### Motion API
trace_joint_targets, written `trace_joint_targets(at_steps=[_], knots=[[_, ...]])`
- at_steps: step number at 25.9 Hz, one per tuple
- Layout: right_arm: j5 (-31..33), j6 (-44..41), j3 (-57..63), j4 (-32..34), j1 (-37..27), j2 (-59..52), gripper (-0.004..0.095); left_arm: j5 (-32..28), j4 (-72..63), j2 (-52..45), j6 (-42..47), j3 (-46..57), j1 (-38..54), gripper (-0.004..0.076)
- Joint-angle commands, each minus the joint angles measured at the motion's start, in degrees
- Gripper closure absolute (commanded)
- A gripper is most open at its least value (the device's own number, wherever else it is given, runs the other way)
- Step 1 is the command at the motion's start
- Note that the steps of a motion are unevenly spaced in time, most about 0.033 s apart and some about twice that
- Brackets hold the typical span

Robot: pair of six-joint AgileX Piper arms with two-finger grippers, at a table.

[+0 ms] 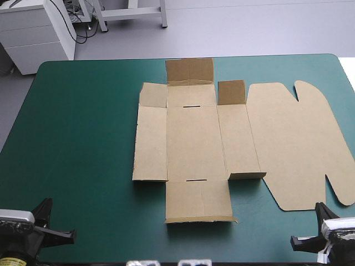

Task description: Fold the box

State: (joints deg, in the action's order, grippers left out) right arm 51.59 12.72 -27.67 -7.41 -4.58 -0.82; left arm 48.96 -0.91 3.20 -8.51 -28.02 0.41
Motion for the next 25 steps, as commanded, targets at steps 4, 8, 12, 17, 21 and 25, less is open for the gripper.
trace_joint_targets(at_steps=[4,8,12,17,21,25], knots=[[-4.18,0.46,-1.23,-0.43,-0.11,-1.21,0.0927,-7.57,-0.51,19.05,-2.97,-12.9,-0.25,0.0731],[-4.18,0.46,-1.23,-0.43,-0.11,-1.21,0.0927,-7.32,-5.33,32.73,-2.97,-19.52,-0.25,0.0731],[-4.18,0.46,-1.23,-0.43,-0.11,-1.21,0.0927,-7.32,-11.22,41.25,-5.83,-21.7,-0.25,0.0731],[-4.18,0.46,-1.23,-0.43,-0.11,-1.21,0.0927,-7.32,-19.9,51.29,-11.86,-23.33,-0.25,0.0731],[-4.18,0.46,-1.23,-0.43,-0.11,-1.21,0.0927,-7.09,-27.86,58.04,-16.72,-24.24,-0.25,0.0731],[-4.18,0.46,-1.23,-0.43,-0.11,-1.21,0.0927,-4.16,-34.31,64.14,-22.06,-25.56,-0.25,0.073]])
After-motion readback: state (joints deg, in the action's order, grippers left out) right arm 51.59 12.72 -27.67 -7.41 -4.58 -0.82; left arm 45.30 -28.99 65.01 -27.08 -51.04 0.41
